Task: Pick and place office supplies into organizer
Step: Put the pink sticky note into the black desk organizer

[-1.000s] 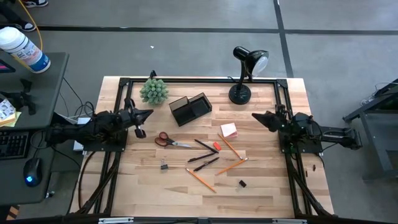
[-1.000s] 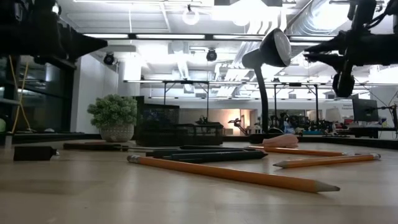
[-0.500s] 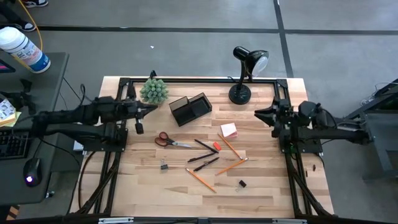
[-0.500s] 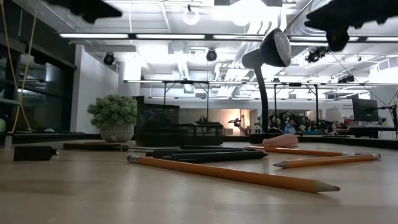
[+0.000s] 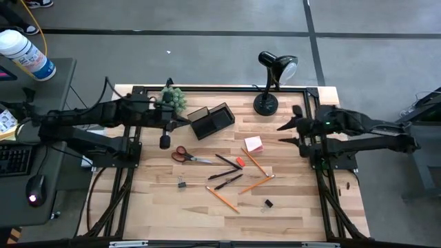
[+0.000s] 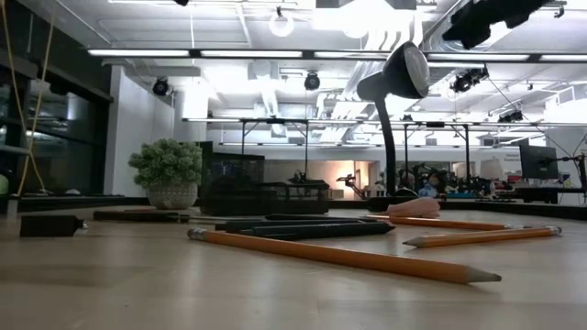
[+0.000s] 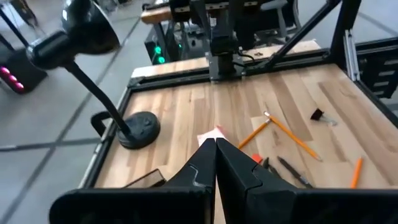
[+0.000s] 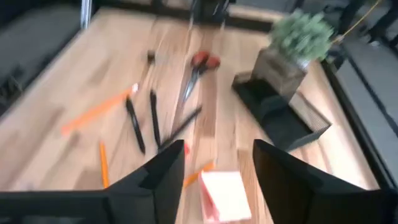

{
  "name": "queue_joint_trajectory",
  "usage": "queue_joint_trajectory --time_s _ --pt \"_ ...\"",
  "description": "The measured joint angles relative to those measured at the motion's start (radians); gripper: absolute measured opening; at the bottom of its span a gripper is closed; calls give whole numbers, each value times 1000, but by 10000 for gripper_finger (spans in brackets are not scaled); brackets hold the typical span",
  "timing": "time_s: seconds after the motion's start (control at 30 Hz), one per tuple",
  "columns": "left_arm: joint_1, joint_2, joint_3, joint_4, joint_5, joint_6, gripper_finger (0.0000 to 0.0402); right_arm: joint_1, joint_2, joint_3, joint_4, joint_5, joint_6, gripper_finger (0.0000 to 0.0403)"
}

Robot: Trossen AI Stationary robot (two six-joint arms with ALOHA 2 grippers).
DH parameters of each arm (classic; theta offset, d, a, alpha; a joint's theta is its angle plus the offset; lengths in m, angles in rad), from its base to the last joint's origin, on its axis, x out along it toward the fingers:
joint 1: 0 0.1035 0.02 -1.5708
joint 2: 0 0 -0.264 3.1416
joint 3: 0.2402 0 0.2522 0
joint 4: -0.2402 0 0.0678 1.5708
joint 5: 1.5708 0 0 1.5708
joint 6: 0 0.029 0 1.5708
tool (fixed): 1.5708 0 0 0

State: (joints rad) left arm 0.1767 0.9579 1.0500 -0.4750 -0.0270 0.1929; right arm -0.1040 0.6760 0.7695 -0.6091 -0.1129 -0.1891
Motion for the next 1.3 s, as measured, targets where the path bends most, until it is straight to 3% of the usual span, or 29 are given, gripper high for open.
queue_joint_trajectory --time_s 0.3,0.63,0.93,1.3 --pt "0 94 6 -1 6 -26 1 0 242 1 -22 1 -132 204" --pt "-1 100 6 -180 54 -16 1 0 555 21 44 32 -217 200" --pt "-1 100 6 -173 99 16 1 -3 795 104 27 27 -265 203" --pt "0 100 6 -174 99 20 1 -29 970 126 11 61 -310 181"
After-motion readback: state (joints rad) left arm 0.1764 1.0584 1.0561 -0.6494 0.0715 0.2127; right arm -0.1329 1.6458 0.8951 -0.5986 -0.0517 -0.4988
